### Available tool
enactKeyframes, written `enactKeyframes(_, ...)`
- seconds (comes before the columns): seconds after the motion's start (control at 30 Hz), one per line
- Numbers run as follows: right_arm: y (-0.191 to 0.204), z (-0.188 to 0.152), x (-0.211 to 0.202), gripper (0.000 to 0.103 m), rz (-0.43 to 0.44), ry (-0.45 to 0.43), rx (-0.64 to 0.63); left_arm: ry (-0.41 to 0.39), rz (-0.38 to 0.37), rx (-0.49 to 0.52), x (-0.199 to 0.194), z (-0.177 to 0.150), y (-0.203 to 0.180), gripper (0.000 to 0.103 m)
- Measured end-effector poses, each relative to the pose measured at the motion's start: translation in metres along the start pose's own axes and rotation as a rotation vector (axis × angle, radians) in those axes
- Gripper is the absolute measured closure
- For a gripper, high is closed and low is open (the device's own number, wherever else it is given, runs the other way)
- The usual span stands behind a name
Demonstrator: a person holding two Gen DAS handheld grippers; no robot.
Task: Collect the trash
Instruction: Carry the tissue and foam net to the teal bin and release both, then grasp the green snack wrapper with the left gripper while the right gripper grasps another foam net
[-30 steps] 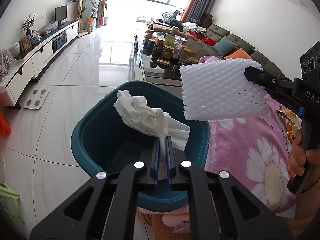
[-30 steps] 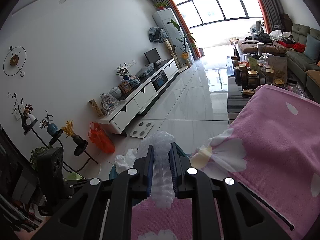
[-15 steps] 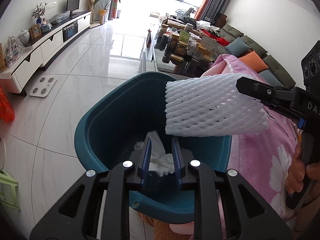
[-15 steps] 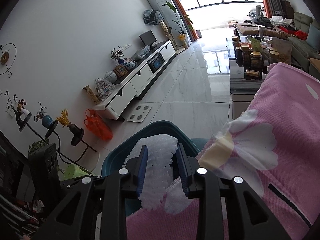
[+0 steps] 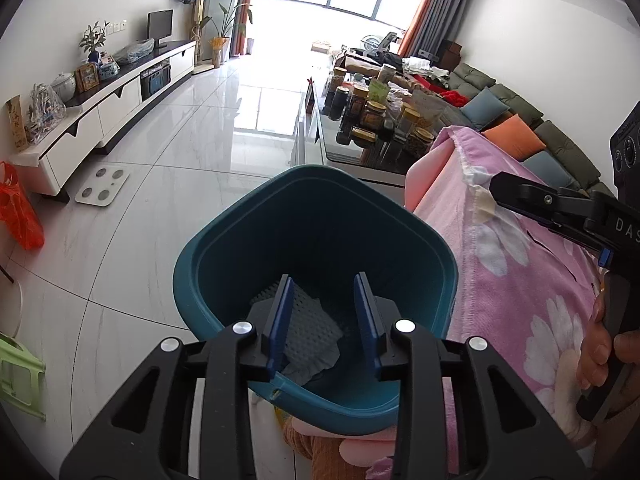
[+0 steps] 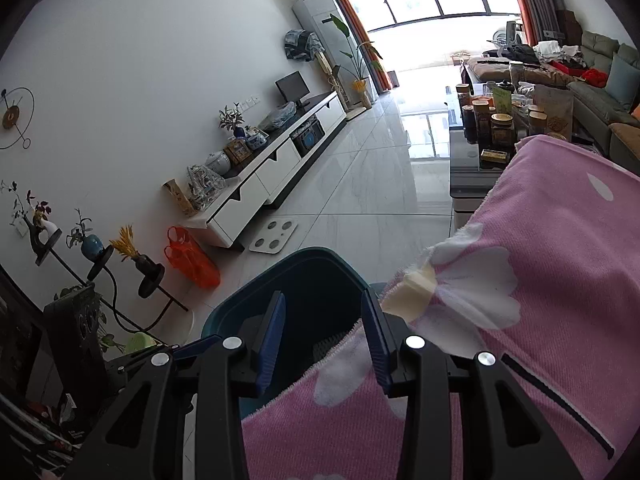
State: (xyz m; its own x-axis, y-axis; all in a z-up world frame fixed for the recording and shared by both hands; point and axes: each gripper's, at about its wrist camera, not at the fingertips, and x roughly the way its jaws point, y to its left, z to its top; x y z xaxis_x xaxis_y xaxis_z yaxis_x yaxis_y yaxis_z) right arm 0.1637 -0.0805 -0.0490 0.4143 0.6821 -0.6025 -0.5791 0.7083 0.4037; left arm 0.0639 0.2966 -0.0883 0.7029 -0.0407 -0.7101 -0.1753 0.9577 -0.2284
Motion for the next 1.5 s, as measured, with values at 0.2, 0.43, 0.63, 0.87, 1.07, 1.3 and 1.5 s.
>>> enactKeyframes(0.2, 0.003, -0.015, -0.050, 0.065, -0.010, -0.063, -0.066, -0.093, -0.079, 0.082, -0.038, -0.006, -0.031, 0.055)
enactKeyframes(0.43, -0.022, -0.041, -0.132, 0.064, -0.094, -0.158, -0.061, -0.124, -0.261, 0.215, -0.059, -0.016, -0.107, 0.052)
enactKeyframes(0.63, -0.066, -0.075, -0.204, 0.063, -0.245, -0.232, 0.030, -0.083, -0.413, 0.355, -0.059, -0.040, -0.189, 0.052)
enactKeyframes(0.87, -0.108, -0.118, -0.272, 0.061, -0.434, -0.303, 0.126, -0.031, -0.564, 0.492, -0.054, -0.070, -0.276, 0.052)
enactKeyframes(1.07, -0.131, -0.148, -0.319, 0.054, -0.567, -0.375, 0.191, 0.008, -0.611, 0.583, -0.047, -0.088, -0.330, 0.052)
enactKeyframes(1.3, -0.160, -0.184, -0.334, 0.054, -0.582, -0.344, 0.285, 0.035, -0.648, 0.638, -0.042, -0.097, -0.361, 0.052)
enactKeyframes(1.5, -0.164, -0.200, -0.327, 0.058, -0.531, -0.327, 0.318, 0.058, -0.661, 0.681, -0.040, -0.107, -0.381, 0.052)
